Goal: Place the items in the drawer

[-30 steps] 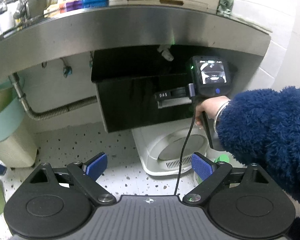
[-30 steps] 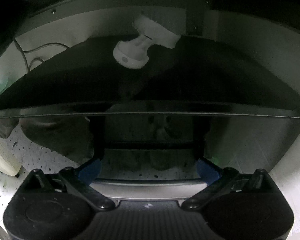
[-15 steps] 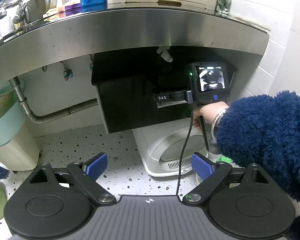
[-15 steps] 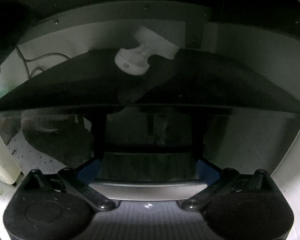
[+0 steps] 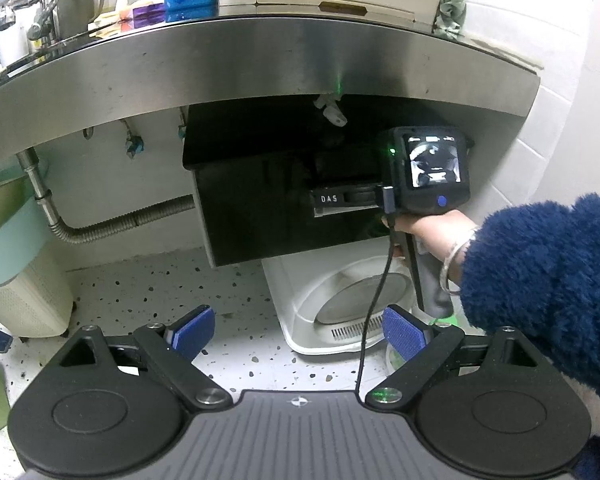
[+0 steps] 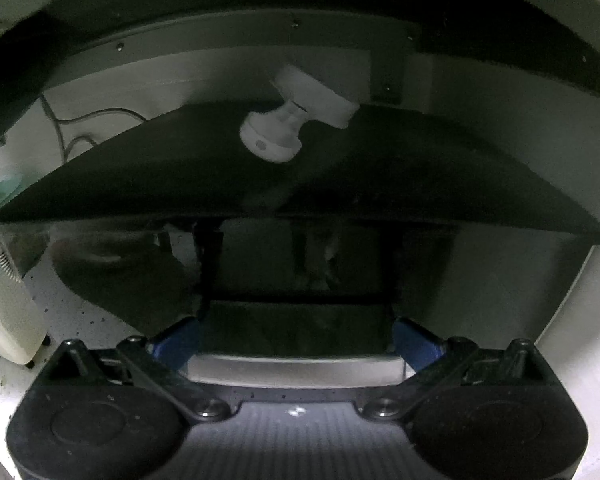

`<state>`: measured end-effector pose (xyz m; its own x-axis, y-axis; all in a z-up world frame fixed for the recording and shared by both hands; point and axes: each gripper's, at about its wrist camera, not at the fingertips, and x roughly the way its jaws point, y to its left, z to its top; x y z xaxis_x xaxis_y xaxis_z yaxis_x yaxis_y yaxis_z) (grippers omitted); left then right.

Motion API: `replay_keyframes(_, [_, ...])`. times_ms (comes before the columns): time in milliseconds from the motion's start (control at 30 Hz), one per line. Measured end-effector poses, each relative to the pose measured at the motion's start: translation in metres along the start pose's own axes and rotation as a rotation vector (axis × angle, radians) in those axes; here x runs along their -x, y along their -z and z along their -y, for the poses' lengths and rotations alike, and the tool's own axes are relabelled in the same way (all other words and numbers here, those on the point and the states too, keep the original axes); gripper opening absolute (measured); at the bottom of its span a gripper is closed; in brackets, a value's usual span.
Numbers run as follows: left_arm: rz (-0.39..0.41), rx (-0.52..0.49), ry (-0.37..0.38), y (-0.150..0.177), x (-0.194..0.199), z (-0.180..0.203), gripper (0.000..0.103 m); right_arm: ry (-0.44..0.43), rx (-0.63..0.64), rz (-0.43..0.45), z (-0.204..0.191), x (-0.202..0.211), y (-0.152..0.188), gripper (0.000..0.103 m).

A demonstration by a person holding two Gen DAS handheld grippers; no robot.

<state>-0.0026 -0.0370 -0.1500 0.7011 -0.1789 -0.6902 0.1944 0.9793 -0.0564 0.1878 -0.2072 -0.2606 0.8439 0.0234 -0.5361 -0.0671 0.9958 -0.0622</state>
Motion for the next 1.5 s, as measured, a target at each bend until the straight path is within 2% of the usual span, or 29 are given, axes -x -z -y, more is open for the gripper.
replay_keyframes(367, [0.008, 0.006, 0.007, -0.002, 0.001, -0.001, 0.091, -0.005, -0.012, 0.017, 0.010, 0.055, 0.001, 0.103])
replay_keyframes(533, [0.022, 0.001, 0.000, -0.004, 0.003, 0.000, 0.091, -0.017, -0.002, 0.023, 0.010, 0.091, 0.001, 0.103])
replay_keyframes(900, [0.053, -0.006, -0.006, -0.006, 0.010, 0.002, 0.091, 0.023, -0.072, 0.015, 0.009, 0.174, -0.005, 0.103])
replay_keyframes(1167, [0.084, 0.002, -0.019, -0.007, 0.016, 0.002, 0.091, 0.016, -0.078, -0.015, -0.004, 0.213, -0.012, 0.103])
replay_keyframes(1500, [0.102, -0.008, -0.023, -0.006, 0.019, 0.005, 0.091, 0.071, -0.104, -0.020, -0.012, 0.246, -0.003, 0.103])
